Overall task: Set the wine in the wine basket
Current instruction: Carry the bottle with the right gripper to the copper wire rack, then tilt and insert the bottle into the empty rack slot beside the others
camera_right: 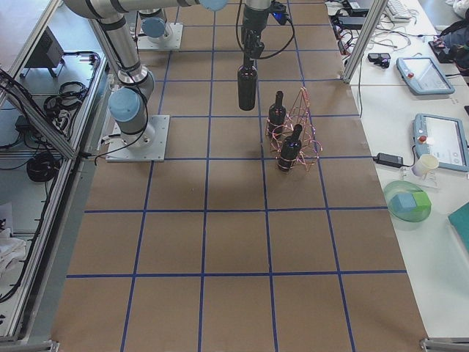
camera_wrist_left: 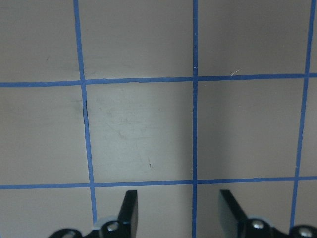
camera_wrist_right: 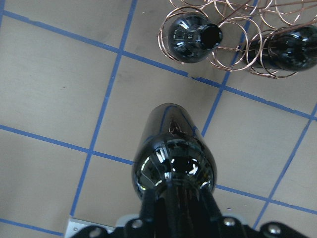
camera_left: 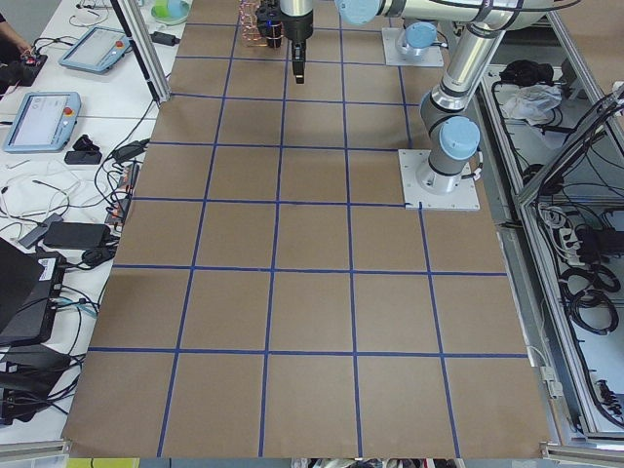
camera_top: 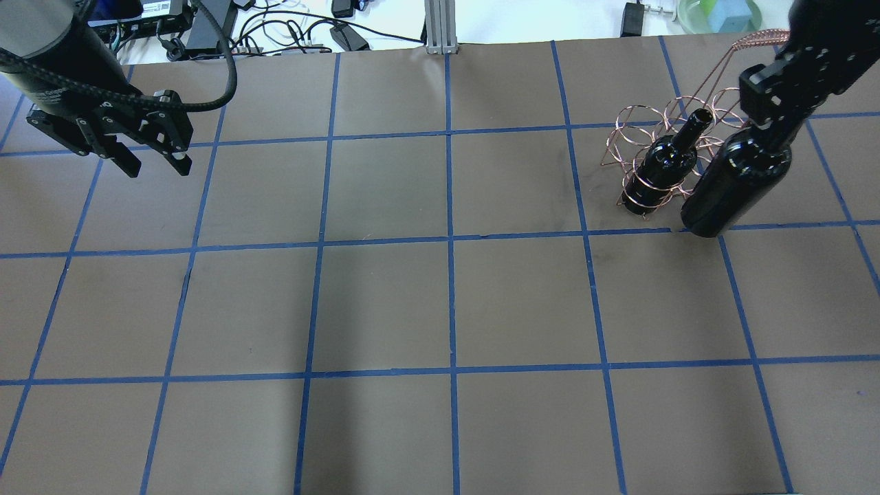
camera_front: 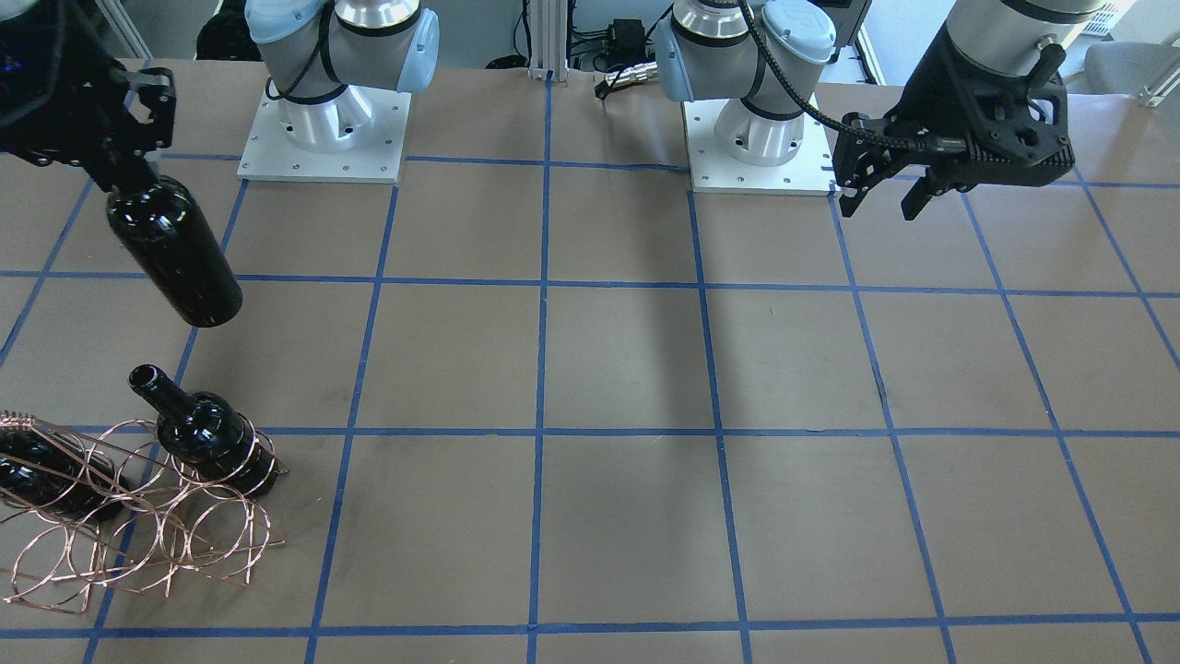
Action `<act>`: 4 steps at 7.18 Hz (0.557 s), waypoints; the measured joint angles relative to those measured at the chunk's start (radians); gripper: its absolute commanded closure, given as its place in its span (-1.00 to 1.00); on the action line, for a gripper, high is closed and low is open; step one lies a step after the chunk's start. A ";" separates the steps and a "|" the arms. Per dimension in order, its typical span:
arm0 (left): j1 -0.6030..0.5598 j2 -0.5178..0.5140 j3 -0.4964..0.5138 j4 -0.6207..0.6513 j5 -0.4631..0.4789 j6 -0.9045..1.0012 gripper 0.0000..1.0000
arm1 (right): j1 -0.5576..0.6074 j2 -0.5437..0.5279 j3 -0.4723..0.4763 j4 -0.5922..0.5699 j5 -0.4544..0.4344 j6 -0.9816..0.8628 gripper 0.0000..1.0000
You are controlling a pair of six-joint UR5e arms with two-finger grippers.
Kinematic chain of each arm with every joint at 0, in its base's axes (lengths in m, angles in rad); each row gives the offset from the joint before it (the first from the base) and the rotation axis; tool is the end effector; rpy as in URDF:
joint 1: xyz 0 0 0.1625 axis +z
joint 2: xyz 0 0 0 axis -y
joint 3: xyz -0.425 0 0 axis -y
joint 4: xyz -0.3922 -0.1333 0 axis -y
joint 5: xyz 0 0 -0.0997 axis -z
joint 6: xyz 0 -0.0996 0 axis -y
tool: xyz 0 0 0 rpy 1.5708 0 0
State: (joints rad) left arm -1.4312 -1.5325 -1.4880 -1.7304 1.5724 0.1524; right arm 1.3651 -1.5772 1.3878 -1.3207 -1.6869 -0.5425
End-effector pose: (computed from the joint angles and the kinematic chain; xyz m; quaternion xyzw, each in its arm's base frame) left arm -0.0666 -0.4828 0.5312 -0.0064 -0.9998 -0.0192 0.0020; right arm 0.0220 -0.4908 0.5565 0.1690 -0.9834 -0.0494 0.0429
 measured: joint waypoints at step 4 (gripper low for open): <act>0.000 0.000 0.000 0.000 0.001 -0.002 -0.28 | -0.122 0.031 -0.008 -0.059 0.009 -0.190 1.00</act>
State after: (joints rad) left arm -1.4312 -1.5325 -1.4880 -1.7303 1.5730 0.1503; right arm 1.2435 -1.5463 1.3793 -1.3795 -1.6776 -0.7328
